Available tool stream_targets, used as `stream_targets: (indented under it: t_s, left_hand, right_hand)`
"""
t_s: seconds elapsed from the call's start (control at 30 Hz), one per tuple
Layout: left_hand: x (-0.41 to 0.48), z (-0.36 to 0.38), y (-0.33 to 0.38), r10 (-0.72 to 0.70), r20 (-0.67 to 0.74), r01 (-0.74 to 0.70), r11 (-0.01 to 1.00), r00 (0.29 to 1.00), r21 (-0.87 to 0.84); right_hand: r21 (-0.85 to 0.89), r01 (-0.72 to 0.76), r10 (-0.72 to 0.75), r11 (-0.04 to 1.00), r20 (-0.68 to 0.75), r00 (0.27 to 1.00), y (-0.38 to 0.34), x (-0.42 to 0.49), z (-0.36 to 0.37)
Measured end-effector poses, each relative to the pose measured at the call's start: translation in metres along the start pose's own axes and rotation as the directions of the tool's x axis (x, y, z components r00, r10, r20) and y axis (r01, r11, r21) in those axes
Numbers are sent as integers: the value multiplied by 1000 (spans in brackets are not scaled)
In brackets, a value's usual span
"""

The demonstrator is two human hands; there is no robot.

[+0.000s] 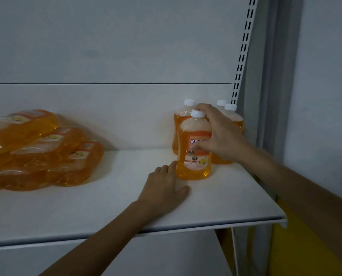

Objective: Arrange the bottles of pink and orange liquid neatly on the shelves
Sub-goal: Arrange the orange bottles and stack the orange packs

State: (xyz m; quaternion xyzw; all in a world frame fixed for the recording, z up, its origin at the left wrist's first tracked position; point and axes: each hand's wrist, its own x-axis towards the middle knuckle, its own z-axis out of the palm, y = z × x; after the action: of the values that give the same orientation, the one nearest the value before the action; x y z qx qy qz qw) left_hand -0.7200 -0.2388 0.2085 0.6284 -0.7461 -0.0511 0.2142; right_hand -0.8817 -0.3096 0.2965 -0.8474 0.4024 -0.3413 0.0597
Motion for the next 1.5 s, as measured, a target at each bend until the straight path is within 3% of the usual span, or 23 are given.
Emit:
stream_targets:
  t_s: [0.17, 0.87, 1.07, 1.2, 1.3, 1.43, 1.5]
  left_hand:
    - [0, -2, 3, -21, 39, 16, 992, 999, 123]
    - [-3, -10, -1, -30, 2, 30, 998, 1000, 50]
    - [-19, -71, -41, 39, -232, -12, 993, 972, 116]
    - [-43, -135, -85, 46, -381, 29, 982, 924, 189]
    - [-63, -176, -132, 46, -487, 83, 967, 872, 239]
    - [-83, -214, -190, -138, -590, 322, 921, 796, 219]
    - [-88, -223, -208, -334, -495, 429, 899, 802, 89]
  right_hand:
    - [-82, 27, -28, 996, -16, 999, 10, 14, 5]
    - [-358, -10, 25, 934, 39, 999, -1, 42, 9]
    - [-196, 128, -136, 972, -29, 990, -66, 63, 31]
    - [8, 120, -120, 993, 8, 993, -118, 90, 75]
    - [236, 27, -49, 971, 89, 995, -160, 108, 109]
    - [372, -86, 19, 924, 181, 983, -209, 129, 150]
    - [358, -128, 47, 925, 227, 973, -229, 139, 168]
